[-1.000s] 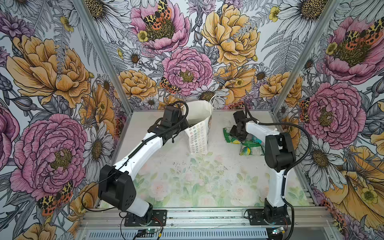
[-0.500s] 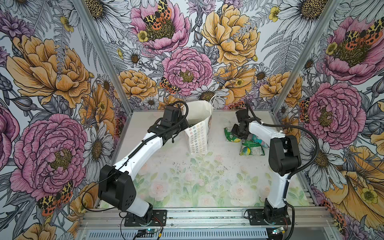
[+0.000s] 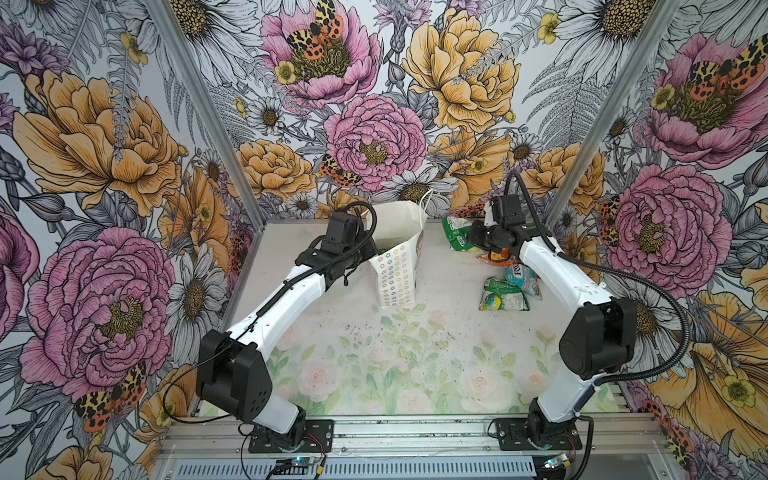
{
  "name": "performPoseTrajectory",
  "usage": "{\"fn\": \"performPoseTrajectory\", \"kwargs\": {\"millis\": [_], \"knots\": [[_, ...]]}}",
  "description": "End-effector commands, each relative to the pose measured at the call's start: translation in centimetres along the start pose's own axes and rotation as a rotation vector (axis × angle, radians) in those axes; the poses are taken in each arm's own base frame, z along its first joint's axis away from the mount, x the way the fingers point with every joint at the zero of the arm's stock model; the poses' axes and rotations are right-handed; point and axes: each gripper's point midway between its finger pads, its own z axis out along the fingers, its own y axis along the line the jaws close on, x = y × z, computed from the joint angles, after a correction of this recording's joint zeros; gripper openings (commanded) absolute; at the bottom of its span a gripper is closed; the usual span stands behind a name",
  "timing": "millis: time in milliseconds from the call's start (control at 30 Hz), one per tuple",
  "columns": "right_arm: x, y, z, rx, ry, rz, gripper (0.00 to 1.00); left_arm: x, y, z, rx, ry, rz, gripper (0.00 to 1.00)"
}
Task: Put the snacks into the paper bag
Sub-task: 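Lift the green striped packet with the right gripper toward the bag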
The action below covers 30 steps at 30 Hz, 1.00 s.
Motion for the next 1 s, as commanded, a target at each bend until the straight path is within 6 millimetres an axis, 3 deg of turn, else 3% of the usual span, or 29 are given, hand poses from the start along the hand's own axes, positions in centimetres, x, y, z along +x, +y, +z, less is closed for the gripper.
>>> {"fn": "performPoseTrajectory", "kwargs": {"millis": [0, 300, 433, 567, 700, 833, 967], "knots": [[-5.3, 5.5, -5.2, -0.166, -0.198, -0.133, 0.00, -1.0, -1.3, -1.3, 0.048, -0.047, 0.014, 0.00], [-9.1, 13.7, -13.1, -0.328, -0.439, -0.358, 0.00, -0.9, -1.2, -1.1, 0.045, -0.044, 0.013, 0.00], [-9.6, 17.3, -16.4, -0.403, -0.536, -0.432, 0.00, -0.9, -1.2, -1.1, 0.045, -0.041, 0.012, 0.00], [-9.4, 19.9, -18.4, -0.466, -0.593, -0.469, 0.00, -1.0, -1.2, -1.1, 0.046, -0.044, 0.012, 0.00], [-8.5, 22.3, -18.2, -0.510, -0.601, -0.527, 0.00, -0.9, -1.3, -1.0, 0.048, -0.040, 0.013, 0.00], [-7.4, 24.1, -15.7, -0.506, -0.576, -0.596, 0.00, -0.7, -1.2, -0.9, 0.045, -0.036, 0.013, 0.00], [-6.7, 24.5, -12.7, -0.424, -0.548, -0.677, 0.00, -0.9, -1.2, -1.1, 0.047, -0.041, 0.014, 0.00]]}}
